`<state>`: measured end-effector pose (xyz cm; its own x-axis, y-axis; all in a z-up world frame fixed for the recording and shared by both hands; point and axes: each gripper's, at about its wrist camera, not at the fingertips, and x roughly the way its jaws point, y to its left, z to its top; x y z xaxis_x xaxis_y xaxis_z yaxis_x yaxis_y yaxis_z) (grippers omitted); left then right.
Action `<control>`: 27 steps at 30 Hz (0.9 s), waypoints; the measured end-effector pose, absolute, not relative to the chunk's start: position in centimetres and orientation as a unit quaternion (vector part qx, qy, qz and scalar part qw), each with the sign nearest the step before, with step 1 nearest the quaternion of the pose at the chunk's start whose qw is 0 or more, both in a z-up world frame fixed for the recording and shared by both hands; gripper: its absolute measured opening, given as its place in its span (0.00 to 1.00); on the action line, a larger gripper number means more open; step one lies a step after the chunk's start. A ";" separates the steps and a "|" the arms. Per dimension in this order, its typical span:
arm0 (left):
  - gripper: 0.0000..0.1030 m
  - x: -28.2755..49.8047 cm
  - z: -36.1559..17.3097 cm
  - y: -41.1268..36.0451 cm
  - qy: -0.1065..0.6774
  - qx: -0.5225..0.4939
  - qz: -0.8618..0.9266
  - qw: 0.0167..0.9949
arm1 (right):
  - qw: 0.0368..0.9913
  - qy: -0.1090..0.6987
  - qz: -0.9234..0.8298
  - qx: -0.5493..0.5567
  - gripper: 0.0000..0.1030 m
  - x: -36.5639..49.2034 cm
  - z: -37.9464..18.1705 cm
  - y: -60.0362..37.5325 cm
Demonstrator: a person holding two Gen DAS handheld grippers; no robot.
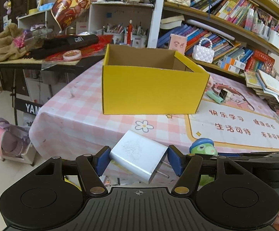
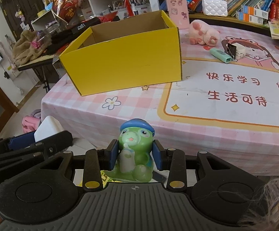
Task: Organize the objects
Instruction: 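Carry the white plug and green frog with both tools over the yellow box, then open the right tool to drop the green frog while the left tool drops the plug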
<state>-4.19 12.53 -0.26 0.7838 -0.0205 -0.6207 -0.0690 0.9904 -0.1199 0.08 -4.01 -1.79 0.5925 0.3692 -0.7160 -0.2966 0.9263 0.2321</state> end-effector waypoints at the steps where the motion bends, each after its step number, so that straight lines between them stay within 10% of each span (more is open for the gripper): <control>1: 0.62 -4.2 -0.2 12.6 0.328 -0.069 0.013 0.942 | 0.892 0.409 0.187 0.041 0.34 0.0 -1.7 -3.8; 27: 0.62 6.7 6.4 13.8 0.198 -0.060 0.039 0.978 | 0.952 0.236 0.194 0.002 0.34 13.0 6.9 -2.3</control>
<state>6.70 13.75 6.44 0.9186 0.0519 -0.3917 -0.0991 0.9899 -0.1013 12.96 -2.33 6.92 0.8128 0.3709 -0.4493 -0.3686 0.9246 0.0964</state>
